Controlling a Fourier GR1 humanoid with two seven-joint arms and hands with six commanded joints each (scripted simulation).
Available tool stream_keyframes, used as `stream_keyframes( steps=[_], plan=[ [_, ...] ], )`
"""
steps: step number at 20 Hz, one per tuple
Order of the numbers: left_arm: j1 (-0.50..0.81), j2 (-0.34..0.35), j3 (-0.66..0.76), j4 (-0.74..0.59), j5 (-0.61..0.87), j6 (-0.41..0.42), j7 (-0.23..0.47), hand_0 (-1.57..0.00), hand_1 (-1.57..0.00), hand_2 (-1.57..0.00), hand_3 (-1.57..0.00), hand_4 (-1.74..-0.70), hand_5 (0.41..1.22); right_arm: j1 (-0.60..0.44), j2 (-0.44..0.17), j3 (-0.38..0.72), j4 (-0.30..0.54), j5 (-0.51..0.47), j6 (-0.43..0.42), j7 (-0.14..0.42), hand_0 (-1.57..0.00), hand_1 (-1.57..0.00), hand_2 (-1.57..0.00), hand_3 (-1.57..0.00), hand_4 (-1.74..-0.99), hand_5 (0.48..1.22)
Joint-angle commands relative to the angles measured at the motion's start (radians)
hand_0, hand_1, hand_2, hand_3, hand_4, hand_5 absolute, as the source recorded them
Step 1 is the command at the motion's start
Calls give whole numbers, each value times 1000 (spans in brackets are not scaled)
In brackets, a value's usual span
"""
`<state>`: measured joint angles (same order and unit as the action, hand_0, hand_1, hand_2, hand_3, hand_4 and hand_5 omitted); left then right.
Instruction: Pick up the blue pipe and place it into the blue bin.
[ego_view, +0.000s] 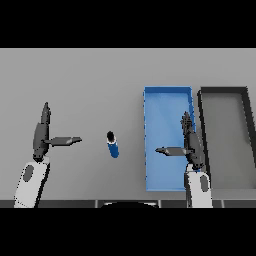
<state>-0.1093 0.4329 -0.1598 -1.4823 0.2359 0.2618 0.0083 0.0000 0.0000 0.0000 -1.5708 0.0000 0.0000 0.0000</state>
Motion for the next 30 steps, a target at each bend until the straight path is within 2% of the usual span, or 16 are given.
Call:
stream_keyframes(
  steps=[1,6,7,9,12,15,19,21,22,24,25,27,30],
  plan=[
    [0,1,2,1,1,-1,-4,1,1,1,1,-1074,591,-1,1,1,0,1,-2,0,1,1,1,1,-1225,617],
    [3,11,13,13,9,-14,-19,1,1,1,1,-1074,591,11,6,9,-7,4,0,-10,1,1,1,1,-1225,617],
    [9,84,-25,0,15,-151,-61,1,1,1,1,-1074,591,30,-38,46,-34,55,28,-58,1,1,1,1,-1225,617],
    [-13,169,-41,18,32,-295,-84,1,1,1,1,-1074,589,71,-78,91,-82,113,50,-81,1,1,1,1,-1225,618],
    [-8,199,-58,18,34,-364,-108,1,1,1,1,-1078,591,87,-92,120,-121,163,41,-50,1,1,1,1,-1215,618],
    [9,221,-58,-8,58,-404,-126,1,1,1,1,-1085,604,89,-97,125,-120,191,26,-18,1,1,1,1,-1186,601],
    [51,241,-114,-77,60,-492,-152,1,1,1,1,-1096,567,83,-106,128,-132,189,35,-44,1,1,1,1,-1193,605],
    [71,239,-155,-123,53,-526,-145,1,1,1,1,-1111,534,77,-109,126,-124,184,42,-38,1,1,1,1,-1201,609],
    [66,233,-171,-137,57,-530,-115,1,1,1,1,-1124,514,77,-108,129,-123,186,43,-34,1,1,1,1,-1205,611],
    [75,196,-221,-153,23,-536,-113,1,1,1,1,-1158,497,78,-112,129,-120,186,48,-43,1,1,1,1,-1208,612],
    [82,187,-240,-163,-2,-534,-126,1,1,1,1,-1170,490,84,-101,140,-119,197,41,-50,1,1,1,1,-1211,613],
    [65,149,-276,-175,-38,-512,-93,1,1,1,1,-1176,475,91,-98,139,-131,198,36,-47,1,1,1,1,-1217,615],
    [62,101,-315,-163,-94,-487,-106,1,1,1,1,-1186,464,91,-90,143,-136,197,35,-37,1,1,1,1,-1223,620]
  ],
)
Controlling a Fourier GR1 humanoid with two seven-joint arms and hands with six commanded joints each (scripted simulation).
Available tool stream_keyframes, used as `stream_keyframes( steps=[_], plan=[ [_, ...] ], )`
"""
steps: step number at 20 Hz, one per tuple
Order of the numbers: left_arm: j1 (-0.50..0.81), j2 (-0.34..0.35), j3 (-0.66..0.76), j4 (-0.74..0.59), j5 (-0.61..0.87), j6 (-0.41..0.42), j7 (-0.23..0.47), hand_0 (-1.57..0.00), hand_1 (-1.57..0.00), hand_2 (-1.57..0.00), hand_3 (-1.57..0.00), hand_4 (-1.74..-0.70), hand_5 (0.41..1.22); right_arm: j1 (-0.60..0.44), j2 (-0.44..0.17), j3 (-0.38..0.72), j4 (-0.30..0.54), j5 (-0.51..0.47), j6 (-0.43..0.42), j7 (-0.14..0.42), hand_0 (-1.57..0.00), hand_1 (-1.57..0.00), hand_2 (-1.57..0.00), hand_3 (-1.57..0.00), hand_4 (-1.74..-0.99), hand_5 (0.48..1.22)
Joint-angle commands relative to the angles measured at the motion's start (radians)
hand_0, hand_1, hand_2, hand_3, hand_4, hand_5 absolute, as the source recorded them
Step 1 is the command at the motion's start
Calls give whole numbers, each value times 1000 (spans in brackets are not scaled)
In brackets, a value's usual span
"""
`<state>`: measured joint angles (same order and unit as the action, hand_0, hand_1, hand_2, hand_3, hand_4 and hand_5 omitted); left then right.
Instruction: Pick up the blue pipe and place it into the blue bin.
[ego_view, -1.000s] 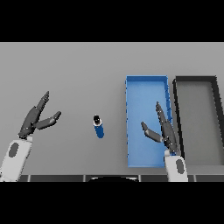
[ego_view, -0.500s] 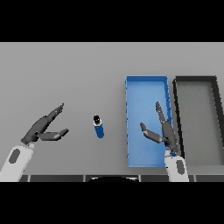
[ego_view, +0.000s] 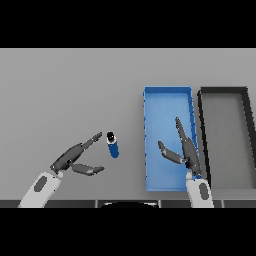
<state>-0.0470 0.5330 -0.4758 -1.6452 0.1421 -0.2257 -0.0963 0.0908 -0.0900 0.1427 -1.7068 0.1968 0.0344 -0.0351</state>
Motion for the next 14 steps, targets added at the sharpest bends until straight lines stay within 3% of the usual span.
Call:
stream_keyframes(
  steps=[1,8,12,14],
  plan=[
    [-16,-14,-1,27,-3,1,15,1,1,1,1,-1189,463,10,-3,-2,-14,-7,4,-4,1,1,1,1,-1228,621],
    [-105,-152,-30,181,-8,-15,28,1,1,1,1,-1186,469,12,0,-2,-18,6,-8,15,1,1,1,1,-1212,610],
    [-173,-209,-58,272,-79,1,11,1,1,1,1,-1131,462,36,4,5,-32,3,-3,-1,1,1,1,1,-1201,605],
    [-183,-248,-57,291,-47,-18,-6,1,1,1,1,-1171,495,26,-6,-10,-25,-6,-3,12,1,1,1,1,-1204,607]
  ],
)
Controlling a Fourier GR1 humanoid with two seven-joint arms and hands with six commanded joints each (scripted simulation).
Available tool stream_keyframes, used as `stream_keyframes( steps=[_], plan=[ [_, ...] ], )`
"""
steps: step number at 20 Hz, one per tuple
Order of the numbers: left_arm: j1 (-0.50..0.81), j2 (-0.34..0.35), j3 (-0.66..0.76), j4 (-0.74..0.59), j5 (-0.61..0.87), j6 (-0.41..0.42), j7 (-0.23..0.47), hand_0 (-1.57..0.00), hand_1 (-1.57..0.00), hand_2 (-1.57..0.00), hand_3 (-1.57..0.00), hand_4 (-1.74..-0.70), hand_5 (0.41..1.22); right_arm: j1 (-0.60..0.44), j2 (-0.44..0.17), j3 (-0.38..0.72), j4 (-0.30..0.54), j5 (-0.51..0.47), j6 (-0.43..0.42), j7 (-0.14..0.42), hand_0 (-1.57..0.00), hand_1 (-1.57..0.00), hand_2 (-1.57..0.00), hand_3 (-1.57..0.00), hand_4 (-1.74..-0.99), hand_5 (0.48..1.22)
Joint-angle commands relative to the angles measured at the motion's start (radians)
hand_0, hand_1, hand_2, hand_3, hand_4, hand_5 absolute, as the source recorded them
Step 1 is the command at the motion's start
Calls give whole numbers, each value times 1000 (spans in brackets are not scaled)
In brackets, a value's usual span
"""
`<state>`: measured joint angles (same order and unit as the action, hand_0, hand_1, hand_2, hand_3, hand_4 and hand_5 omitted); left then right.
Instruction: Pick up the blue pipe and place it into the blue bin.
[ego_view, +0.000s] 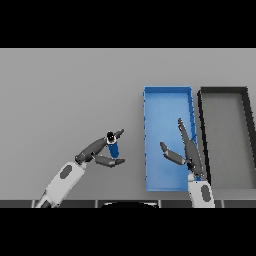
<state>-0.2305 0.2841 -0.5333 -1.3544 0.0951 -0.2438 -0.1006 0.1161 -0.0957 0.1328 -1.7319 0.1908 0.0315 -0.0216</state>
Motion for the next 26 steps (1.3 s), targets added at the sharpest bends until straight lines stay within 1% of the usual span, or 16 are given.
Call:
stream_keyframes(
  steps=[1,2,3,4,6,7,8,9,11,13,14,16,18,19,22,26],
  plan=[
    [-1,-11,1,12,2,1,-14,1,1,1,1,-1192,513,6,2,1,3,-3,3,-5,1,1,1,1,-1207,607],
    [5,-21,-2,7,5,2,-31,1,1,-1,1,-1215,533,2,-3,-5,2,-12,8,0,1,1,1,1,-1206,606],
    [-4,-38,3,18,11,9,-28,1,-2,-39,-6,-1240,558,-10,4,-2,16,-3,1,4,1,1,1,1,-1204,605],
    [-6,-45,12,13,22,15,-32,1,-40,-110,-43,-1267,585,4,-3,2,11,8,0,-10,1,1,1,1,-1196,603],
    [1,-54,14,18,22,28,-30,-100,-265,-357,-215,-1317,651,0,-2,-4,2,-7,3,-10,1,1,1,1,-1198,605],
    [-7,-76,22,28,45,26,-14,-289,-458,-539,-486,-1342,765,-4,-1,-4,2,-9,4,-4,1,1,1,1,-1199,605],
    [5,-87,19,28,46,35,-9,-504,-677,-733,-703,-1416,856,-12,-1,-7,9,-4,-1,6,1,1,1,1,-1196,604],
    [7,-88,9,38,30,34,-11,-717,-856,-901,-877,-1477,929,-13,-9,-15,5,-18,7,7,1,1,1,1,-1198,604],
    [8,-92,-8,24,20,24,-1,-1025,-1113,-1142,-1102,-1567,1034,-11,-2,-10,6,-16,5,5,1,1,1,1,-1196,604],
    [12,-96,-21,28,-1,42,-42,-1221,-1278,-1296,-1225,-1626,1101,-2,-10,-14,5,-18,10,-6,1,1,1,1,-1195,603],
    [9,-102,-23,41,-11,49,-75,-1291,-1337,-1351,-1272,-1647,1125,5,-10,-9,5,-19,16,-11,1,1,1,1,-1191,602],
    [19,-104,-25,18,-12,59,-96,-1392,-1421,-1430,-1351,-1680,1160,-7,-8,-14,12,-26,16,-3,1,1,1,1,-1192,602],
    [13,-124,-21,-20,-1,82,-94,-1456,-1475,-1481,-1406,-1702,1182,-8,-4,-7,9,-10,6,-2,1,1,1,1,-1189,603],
    [8,-121,-12,-45,12,83,-109,-1479,-1494,-1499,-1423,-1710,1190,-4,-7,-8,8,-10,8,-3,1,1,1,1,-1187,603],
    [3,-129,-21,-119,23,93,-92,-1524,-1532,-1534,-1454,-1725,1205,2,-18,-12,-4,-8,9,-15,1,1,1,1,-1180,604],
    [-34,-135,-32,-180,34,92,-18,-1552,-1555,-1556,-1482,-1734,1214,8,-16,-20,11,-7,1,-30,1,1,1,1,-1149,599]
  ],
)
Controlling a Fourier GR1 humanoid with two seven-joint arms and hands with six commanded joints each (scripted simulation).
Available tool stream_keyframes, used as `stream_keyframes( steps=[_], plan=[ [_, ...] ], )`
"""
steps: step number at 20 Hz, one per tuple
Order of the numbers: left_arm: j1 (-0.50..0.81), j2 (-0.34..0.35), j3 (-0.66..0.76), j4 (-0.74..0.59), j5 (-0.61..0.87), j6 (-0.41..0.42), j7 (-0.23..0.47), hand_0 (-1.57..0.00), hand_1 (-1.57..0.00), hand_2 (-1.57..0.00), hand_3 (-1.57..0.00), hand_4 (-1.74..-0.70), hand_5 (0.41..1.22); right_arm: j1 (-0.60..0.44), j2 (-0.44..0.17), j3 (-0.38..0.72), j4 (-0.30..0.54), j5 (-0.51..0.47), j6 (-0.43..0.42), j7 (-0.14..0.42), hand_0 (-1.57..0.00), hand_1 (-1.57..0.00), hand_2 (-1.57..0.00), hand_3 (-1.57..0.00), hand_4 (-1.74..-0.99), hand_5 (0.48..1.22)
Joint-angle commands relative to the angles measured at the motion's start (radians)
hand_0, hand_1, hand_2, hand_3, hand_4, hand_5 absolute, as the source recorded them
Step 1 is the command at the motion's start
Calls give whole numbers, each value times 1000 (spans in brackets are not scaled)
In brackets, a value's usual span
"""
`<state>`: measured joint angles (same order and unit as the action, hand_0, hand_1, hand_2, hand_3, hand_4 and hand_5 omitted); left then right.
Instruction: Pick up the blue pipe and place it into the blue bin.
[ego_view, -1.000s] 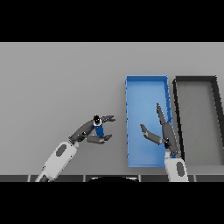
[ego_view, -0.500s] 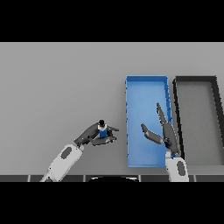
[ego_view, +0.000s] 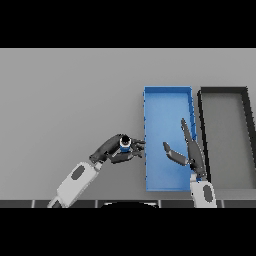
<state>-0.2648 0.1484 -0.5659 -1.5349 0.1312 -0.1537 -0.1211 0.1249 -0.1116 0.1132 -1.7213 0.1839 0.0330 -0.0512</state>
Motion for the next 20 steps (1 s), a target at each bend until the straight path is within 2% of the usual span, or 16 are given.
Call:
stream_keyframes(
  steps=[1,5,9,11,13,14,16,18,20],
  plan=[
    [-1,5,-1,-15,0,3,17,-1556,-1558,-1559,-1486,-1736,1216,-5,-1,0,-1,5,-4,3,1,1,1,1,-1144,601],
    [-5,9,-12,-32,-11,6,64,-1565,-1566,-1566,-1496,-1739,1219,8,-6,2,-17,8,-4,-25,1,1,1,1,-1128,605],
    [2,13,-12,-35,-28,-9,80,-1568,-1569,-1569,-1495,-1740,1219,24,0,6,-35,-5,5,15,1,1,1,1,-1178,605],
    [2,7,-10,-40,-36,-10,77,-1569,-1570,-1570,-1495,-1740,1219,37,-3,-1,-44,-21,11,18,1,1,1,1,-1176,605],
    [0,13,1,-36,-39,-19,76,-1570,-1570,-1570,-1495,-1741,1220,26,-7,-8,-78,-100,64,-13,1,1,1,1,-1196,622],
    [0,7,1,-36,-43,-20,86,-1570,-1570,-1570,-1496,-1741,1220,23,-14,-16,-96,-186,123,-16,1,1,1,1,-1195,608],
    [-1,2,6,-28,-42,-29,86,-1570,-1571,-1571,-1496,-1741,1220,-3,-79,-30,-166,-322,225,26,1,1,1,1,-1231,572],
    [7,-2,0,-38,-51,-36,84,-1571,-1571,-1571,-1494,-1741,1221,-57,-145,-29,-217,-434,299,108,1,1,1,1,-1282,537],
    [8,-4,4,-61,-55,-32,92,-1571,-1571,-1571,-1491,-1741,1221,-121,-200,-5,-269,-502,337,208,1,1,1,1,-1314,500]
  ],
)
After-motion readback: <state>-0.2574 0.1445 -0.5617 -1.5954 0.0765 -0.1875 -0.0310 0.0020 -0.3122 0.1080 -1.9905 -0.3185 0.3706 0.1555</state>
